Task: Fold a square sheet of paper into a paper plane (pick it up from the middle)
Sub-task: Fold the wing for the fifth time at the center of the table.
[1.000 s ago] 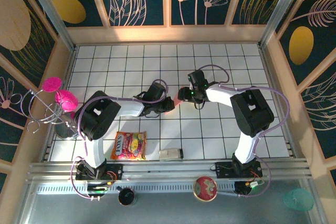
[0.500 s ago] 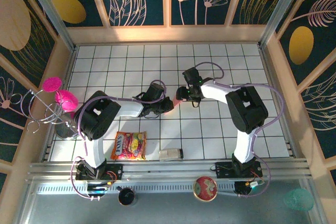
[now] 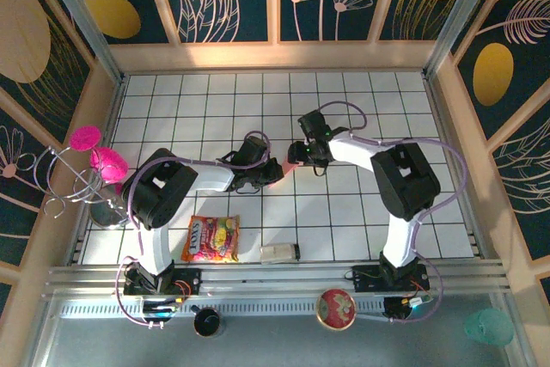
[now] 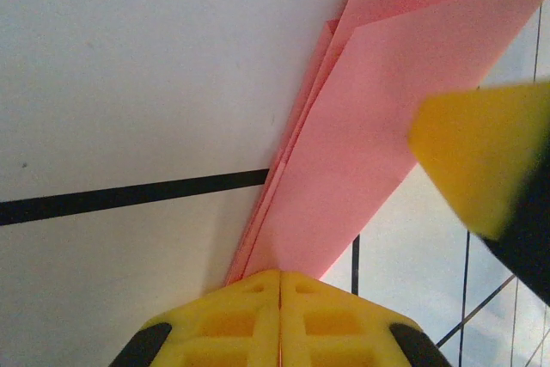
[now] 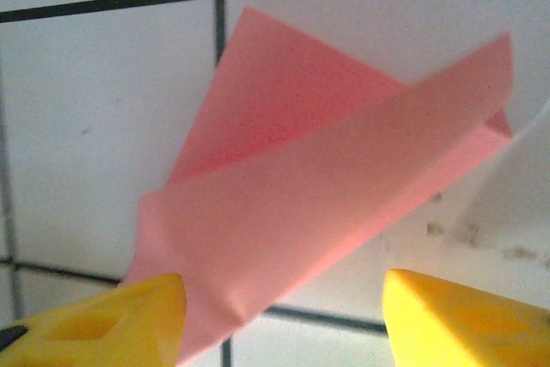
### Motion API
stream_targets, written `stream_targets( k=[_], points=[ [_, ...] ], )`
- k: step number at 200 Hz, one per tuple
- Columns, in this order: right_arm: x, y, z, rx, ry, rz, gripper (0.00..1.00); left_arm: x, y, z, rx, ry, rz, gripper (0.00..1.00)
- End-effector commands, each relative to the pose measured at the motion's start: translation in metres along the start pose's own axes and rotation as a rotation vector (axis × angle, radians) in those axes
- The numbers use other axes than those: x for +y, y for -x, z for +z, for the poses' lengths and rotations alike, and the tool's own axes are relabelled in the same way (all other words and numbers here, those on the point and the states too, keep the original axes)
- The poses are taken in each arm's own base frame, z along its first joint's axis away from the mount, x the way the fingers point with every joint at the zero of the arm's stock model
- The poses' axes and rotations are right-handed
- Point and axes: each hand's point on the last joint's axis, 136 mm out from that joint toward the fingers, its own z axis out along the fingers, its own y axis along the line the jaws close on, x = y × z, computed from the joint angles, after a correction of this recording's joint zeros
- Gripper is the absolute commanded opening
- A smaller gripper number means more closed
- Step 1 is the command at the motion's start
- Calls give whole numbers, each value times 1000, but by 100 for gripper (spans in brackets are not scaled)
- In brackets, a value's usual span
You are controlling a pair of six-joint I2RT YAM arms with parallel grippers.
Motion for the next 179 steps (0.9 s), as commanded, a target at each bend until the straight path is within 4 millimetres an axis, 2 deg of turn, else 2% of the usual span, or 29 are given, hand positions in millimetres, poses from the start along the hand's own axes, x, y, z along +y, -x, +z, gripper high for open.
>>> stream_targets(
  k=[1,22,39,69,93,118,138,179],
  points=[
    [12,24,-42,-131,147,52,61,39,-14,6,40,118,-60,7],
    [16,16,-57,-160,215,39,59,40,-14,7,40,120,-64,7],
    [31,7,-60,-139,322,14,49,40,-14,7,42,119,-68,6],
    [50,1,-49,-82,433,17,26,40,-14,7,43,120,-74,6],
    [57,2,-35,-54,457,18,16,41,-15,7,44,124,-78,5],
    [62,2,-20,-16,473,19,10,42,-16,7,47,125,-78,5],
    [60,-1,-8,11,460,27,9,41,-16,8,49,126,-79,5],
    [48,-6,16,58,387,49,7,40,-17,7,55,124,-76,5]
  ],
)
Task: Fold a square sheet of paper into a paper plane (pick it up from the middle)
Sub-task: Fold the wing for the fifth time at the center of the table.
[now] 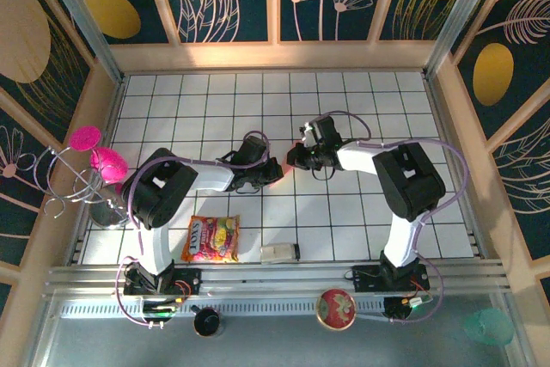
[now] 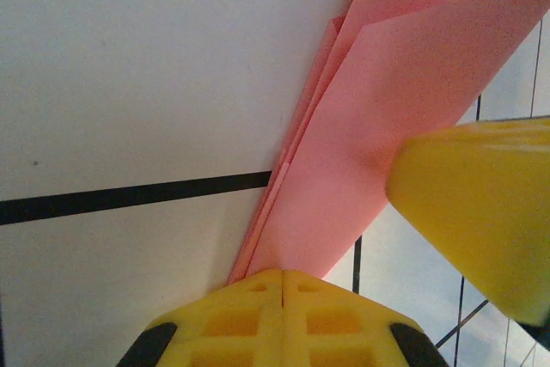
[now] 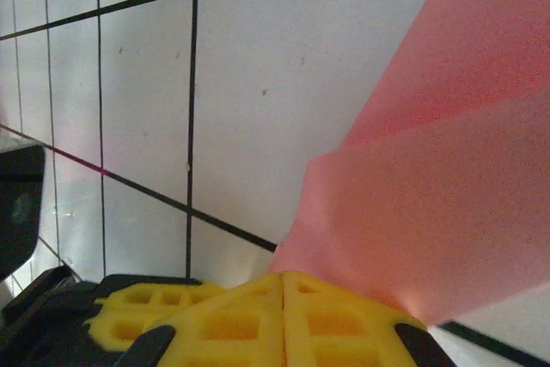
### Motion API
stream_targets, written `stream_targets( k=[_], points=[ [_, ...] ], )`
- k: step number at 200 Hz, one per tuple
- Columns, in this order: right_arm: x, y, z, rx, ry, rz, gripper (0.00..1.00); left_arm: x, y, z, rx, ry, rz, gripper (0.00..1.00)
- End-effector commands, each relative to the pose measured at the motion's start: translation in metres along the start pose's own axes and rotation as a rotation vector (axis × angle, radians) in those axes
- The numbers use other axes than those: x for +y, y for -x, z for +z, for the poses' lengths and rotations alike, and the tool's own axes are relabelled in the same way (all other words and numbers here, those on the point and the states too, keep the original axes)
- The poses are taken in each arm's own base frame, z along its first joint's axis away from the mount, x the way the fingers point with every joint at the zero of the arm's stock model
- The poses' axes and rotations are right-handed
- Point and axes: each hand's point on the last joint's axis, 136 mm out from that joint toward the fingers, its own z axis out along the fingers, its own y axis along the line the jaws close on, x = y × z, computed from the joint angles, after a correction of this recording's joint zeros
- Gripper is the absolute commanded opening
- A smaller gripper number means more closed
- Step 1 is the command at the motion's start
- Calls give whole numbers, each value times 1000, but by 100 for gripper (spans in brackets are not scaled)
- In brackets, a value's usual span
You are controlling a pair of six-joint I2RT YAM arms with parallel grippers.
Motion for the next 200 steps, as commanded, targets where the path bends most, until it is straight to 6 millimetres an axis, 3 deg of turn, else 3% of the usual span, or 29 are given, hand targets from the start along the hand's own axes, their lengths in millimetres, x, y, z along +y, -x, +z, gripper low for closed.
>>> stream_targets(
  k=[1,67,86,117,133,181,186,200],
  points=[
    [0,4,9,16,-17,0,7,40,-16,7,51,124,-53,5],
    [-26,-3,23,61,-119,31,6,30,-13,3,49,97,-41,5],
    [-35,-7,27,80,-158,40,6,16,-7,-2,36,59,-19,6],
    [-47,-15,31,108,-209,50,5,-23,6,-16,5,-61,55,11],
    [-50,-18,32,116,-216,54,5,-32,9,-16,8,-81,77,12],
    [-52,-21,34,128,-217,59,4,-7,-3,0,65,-8,70,7],
    [-52,-21,34,130,-216,58,4,-15,4,1,52,-18,79,6],
    [-53,-23,35,136,-220,58,4,-8,3,3,54,10,80,6]
  ],
)
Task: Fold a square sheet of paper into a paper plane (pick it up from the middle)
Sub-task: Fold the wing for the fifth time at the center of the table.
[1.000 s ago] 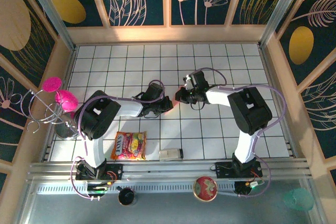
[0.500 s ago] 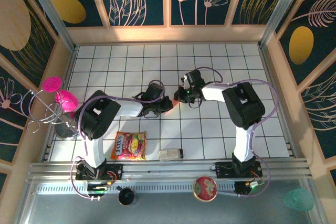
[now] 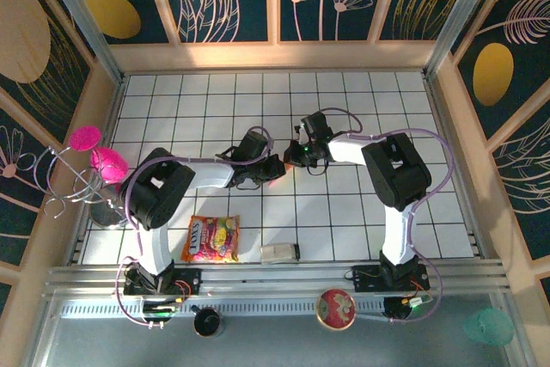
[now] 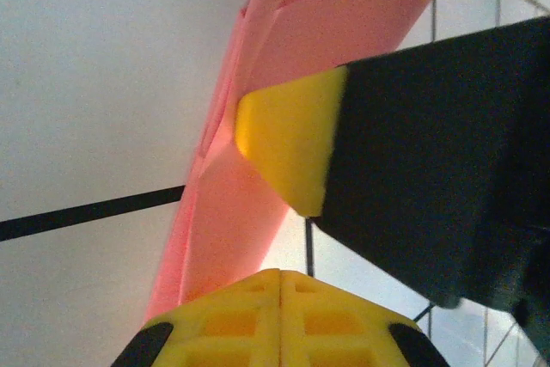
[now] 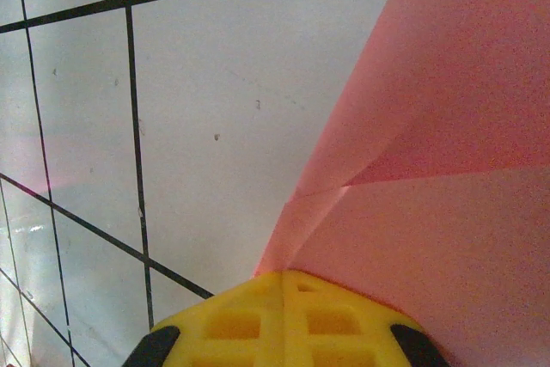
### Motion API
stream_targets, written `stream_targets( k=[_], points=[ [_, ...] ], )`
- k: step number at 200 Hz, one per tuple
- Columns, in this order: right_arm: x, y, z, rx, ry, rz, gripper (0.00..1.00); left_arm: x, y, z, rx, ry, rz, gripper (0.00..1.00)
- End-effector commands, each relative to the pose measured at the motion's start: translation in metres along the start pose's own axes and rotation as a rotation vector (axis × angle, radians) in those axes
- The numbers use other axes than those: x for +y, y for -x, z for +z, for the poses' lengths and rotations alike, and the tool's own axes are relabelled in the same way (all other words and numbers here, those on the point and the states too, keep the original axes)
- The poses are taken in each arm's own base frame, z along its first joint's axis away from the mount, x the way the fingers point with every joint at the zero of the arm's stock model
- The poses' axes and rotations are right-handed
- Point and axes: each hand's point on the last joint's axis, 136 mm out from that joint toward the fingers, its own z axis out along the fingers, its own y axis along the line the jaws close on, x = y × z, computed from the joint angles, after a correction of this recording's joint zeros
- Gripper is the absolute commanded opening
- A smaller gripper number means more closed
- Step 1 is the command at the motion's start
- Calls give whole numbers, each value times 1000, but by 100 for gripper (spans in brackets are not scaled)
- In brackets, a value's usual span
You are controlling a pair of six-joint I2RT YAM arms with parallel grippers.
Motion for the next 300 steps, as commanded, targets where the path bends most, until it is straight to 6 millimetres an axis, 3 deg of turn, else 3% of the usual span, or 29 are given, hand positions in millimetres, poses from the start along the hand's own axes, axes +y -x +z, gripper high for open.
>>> stream_targets(
  k=[1,55,85,92,140,221,253,300],
  points=[
    [-40,-26,17,80,-141,31,4,9,-1,6,24,45,14,6],
    [-53,-34,21,110,-185,22,3,36,-16,10,72,133,5,4],
    [-66,-42,23,137,-236,9,2,42,-25,6,106,153,17,3],
    [-69,-43,23,141,-247,6,2,52,-34,4,127,175,9,3],
    [-87,-52,22,163,-296,9,1,69,-55,-8,169,214,-13,4],
    [-91,-58,21,178,-301,6,0,92,-86,-37,194,248,-38,3],
    [-88,-56,21,175,-293,7,0,95,-82,-54,189,309,47,2],
    [-83,-54,19,168,-274,11,0,14,-20,-73,-16,128,171,4]
  ],
)
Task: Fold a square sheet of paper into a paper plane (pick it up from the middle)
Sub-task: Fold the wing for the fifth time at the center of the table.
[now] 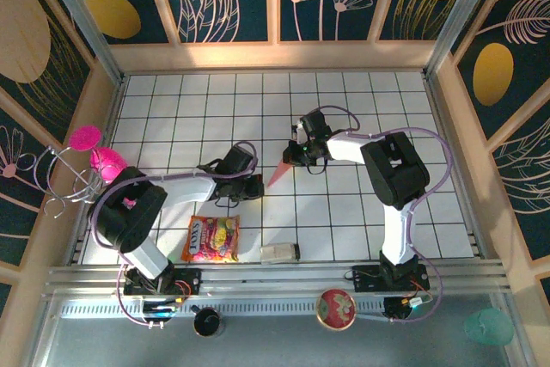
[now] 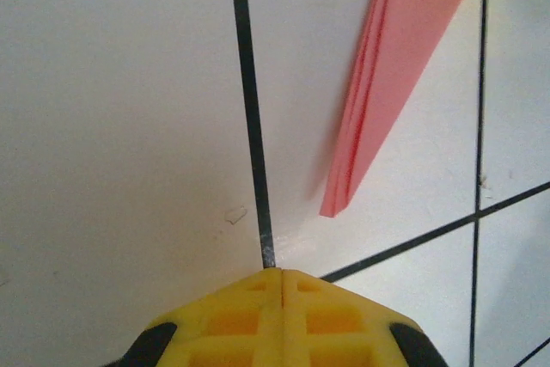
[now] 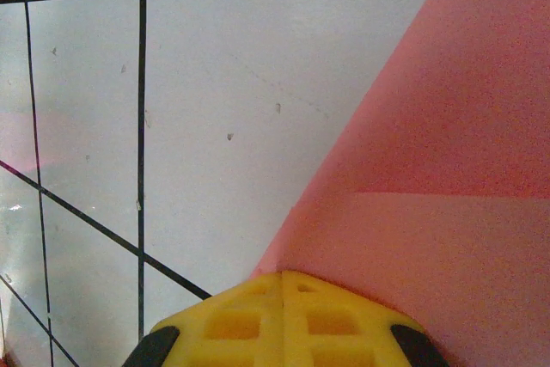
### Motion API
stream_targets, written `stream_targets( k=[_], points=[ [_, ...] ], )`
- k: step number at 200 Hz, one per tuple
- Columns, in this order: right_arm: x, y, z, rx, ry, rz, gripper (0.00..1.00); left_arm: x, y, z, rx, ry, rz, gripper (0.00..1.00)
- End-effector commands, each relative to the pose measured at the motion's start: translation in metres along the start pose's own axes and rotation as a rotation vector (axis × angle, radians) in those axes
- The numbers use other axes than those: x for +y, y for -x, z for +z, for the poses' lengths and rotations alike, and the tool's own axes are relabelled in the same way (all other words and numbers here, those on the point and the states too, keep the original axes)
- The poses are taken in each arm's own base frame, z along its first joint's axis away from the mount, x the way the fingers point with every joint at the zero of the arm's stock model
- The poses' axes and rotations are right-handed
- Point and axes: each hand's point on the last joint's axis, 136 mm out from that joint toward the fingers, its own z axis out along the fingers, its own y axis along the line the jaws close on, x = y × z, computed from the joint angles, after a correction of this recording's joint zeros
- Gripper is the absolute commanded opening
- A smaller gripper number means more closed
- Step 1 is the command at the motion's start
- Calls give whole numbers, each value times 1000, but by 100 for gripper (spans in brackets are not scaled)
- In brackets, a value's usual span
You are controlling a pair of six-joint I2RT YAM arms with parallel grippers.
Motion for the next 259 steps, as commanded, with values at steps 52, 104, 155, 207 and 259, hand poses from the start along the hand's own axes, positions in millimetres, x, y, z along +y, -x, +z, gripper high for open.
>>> stream_targets(
  k=[52,104,155,207,259],
  points=[
    [-68,-56,20,149,-209,108,0,-59,66,12,-137,-166,-13,1],
    [-45,-38,15,118,-115,111,0,-45,71,40,-127,-97,-59,0],
    [-29,-22,5,86,-72,73,1,-21,58,54,-96,-28,-109,0],
    [21,11,-33,-52,47,-14,3,11,34,60,-40,82,-151,0],
    [-2,-10,-16,-15,-17,44,2,15,36,60,-43,114,-150,0]
  ],
)
